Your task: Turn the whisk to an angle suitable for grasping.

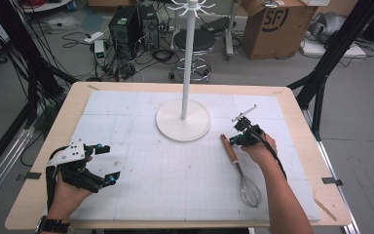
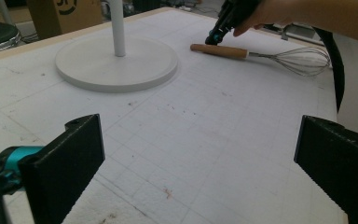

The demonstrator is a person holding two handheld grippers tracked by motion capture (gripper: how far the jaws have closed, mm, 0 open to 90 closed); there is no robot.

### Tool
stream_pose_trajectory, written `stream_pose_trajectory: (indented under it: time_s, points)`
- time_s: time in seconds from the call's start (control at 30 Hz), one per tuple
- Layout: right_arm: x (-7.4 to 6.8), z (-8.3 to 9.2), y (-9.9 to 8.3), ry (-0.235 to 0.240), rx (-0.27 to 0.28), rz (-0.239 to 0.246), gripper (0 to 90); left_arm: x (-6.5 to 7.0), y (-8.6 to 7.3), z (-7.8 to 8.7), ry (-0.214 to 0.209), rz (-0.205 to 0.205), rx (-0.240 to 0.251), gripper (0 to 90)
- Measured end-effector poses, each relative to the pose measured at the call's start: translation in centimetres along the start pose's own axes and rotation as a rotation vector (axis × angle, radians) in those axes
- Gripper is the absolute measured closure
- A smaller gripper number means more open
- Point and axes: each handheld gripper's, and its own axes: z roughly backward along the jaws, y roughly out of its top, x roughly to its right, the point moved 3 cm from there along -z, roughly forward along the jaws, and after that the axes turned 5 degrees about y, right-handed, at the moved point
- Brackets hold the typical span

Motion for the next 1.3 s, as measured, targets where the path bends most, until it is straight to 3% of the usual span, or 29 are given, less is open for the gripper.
stream_pose_trajectory:
  time_s: [0.23, 0.47, 1.3]
  points:
    - [1.1, -0.2, 0.2, -0.003, 0.045, -0.045, 90.0, -0.1, -0.1, 0.0, 0.003, 0.003, -0.003, 2.1]
    - [1.1, -0.5, 1.4, -0.002, 0.041, -0.029, 90.0, -0.2, -0.3, -0.1, 0.004, 0.005, -0.009, 2.1]
    - [-4.7, -2.8, 3.5, 0.146, -0.028, 0.153, 90.0, -0.1, 0.0, 0.0, -0.004, -0.002, 0.0, 2.4]
